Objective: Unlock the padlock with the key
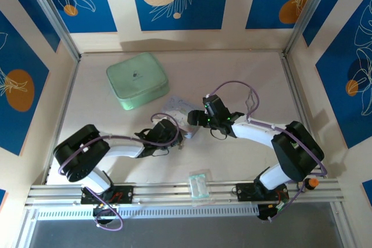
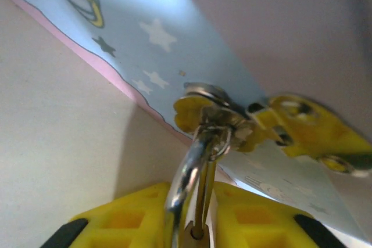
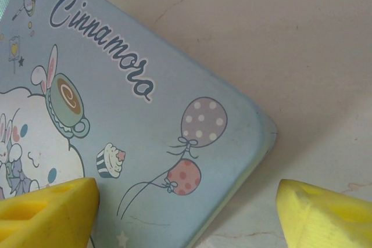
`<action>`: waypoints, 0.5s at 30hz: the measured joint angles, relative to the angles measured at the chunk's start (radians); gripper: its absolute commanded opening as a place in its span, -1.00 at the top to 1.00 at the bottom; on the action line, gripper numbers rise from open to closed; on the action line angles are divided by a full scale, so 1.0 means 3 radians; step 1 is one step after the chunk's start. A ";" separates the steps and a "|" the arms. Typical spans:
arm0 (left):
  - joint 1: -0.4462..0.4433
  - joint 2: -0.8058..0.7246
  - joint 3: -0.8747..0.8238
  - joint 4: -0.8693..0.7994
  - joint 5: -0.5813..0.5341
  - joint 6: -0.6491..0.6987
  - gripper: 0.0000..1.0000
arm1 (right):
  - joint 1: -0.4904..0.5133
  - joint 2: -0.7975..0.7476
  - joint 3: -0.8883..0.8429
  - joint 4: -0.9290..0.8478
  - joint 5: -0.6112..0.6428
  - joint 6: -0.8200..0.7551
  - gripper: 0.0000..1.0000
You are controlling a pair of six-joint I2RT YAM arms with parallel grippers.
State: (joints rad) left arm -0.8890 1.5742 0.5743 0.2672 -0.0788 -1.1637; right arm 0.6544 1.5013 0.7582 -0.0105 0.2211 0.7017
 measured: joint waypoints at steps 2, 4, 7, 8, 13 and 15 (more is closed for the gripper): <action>-0.0039 0.0000 0.0050 -0.0103 -0.0070 0.0056 0.45 | 0.0000 0.0011 0.0001 0.0022 -0.0001 0.0017 -0.59; -0.0081 0.0003 0.0103 -0.0225 -0.0151 0.0100 0.45 | 0.0000 0.0024 0.0001 0.0046 0.0000 0.0020 -0.59; -0.0148 0.0013 0.0205 -0.0451 -0.0289 0.0181 0.45 | 0.0000 0.0033 0.0001 0.0078 0.0000 0.0020 -0.59; -0.0172 0.0019 0.0243 -0.0528 -0.0338 0.0212 0.45 | 0.0000 0.0041 0.0000 0.0086 0.0000 0.0022 -0.59; -0.0268 0.0074 0.0381 -0.0807 -0.0521 0.0315 0.45 | -0.0006 0.0078 -0.0001 0.0163 -0.0018 0.0046 -0.58; -0.0294 0.0100 0.0437 -0.0904 -0.0580 0.0340 0.45 | -0.0006 0.0080 -0.0001 0.0172 -0.0024 0.0047 -0.58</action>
State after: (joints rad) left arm -0.9771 1.6043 0.7055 -0.0040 -0.2527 -1.0618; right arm 0.6525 1.5253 0.7578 0.0410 0.2138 0.7158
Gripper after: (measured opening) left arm 0.276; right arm 0.793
